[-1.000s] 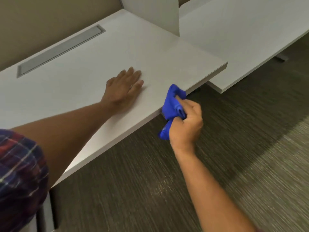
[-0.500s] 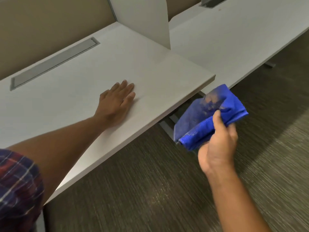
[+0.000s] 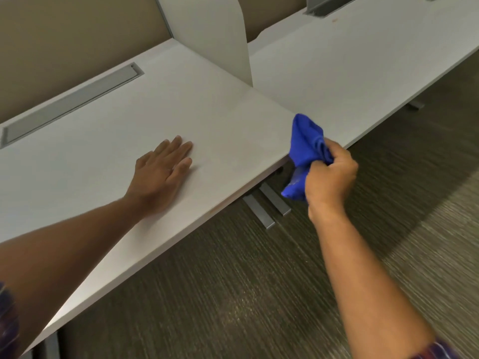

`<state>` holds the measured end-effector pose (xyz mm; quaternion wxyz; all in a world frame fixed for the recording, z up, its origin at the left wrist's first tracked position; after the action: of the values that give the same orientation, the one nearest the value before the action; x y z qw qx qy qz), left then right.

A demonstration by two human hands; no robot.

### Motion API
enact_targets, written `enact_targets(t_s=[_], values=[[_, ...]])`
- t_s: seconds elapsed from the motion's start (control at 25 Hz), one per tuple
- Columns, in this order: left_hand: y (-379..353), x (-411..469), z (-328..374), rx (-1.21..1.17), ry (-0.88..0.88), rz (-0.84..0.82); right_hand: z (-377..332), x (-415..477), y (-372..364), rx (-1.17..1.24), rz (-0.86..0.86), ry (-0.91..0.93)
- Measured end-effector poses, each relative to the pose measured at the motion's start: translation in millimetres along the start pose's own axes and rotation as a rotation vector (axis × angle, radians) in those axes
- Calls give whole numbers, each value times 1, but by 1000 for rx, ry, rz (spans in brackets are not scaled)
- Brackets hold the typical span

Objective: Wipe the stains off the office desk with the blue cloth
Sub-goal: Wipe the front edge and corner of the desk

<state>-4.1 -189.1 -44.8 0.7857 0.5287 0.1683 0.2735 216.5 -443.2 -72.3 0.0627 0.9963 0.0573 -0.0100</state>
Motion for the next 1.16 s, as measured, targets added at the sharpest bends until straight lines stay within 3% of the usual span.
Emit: enact_targets(t_s=[0.16,0.36,0.56,0.84,1.0,1.16], values=[[0,1,0,-8,9,0,11,-27,-25,34,-14,-27],[1,0,3,-7,12,-2,23,-52,-12,7,-221,16],[2,1,6,-2,19,3,25,-7,19,86,-26,-105],[1,2,3,17,9,10,4,-10,-12,-81,-80,-35],[0,2,3,18,11,4,8,-58,-14,-88,-284,70],[1,1,3,14,7,8,21,-65,14,-43,-381,-7]])
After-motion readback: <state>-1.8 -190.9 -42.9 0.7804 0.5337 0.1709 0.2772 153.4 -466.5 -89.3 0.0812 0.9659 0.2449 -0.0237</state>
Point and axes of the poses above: each hand's wrist, its own x-axis towards the middle knuckle, its own y-axis out of the back of the hand, z = x × y, the point moved 3 cm from there along x, towards the middle knuckle, and after that the axes turned 10 degrees about -x, right-handed, at the moved point
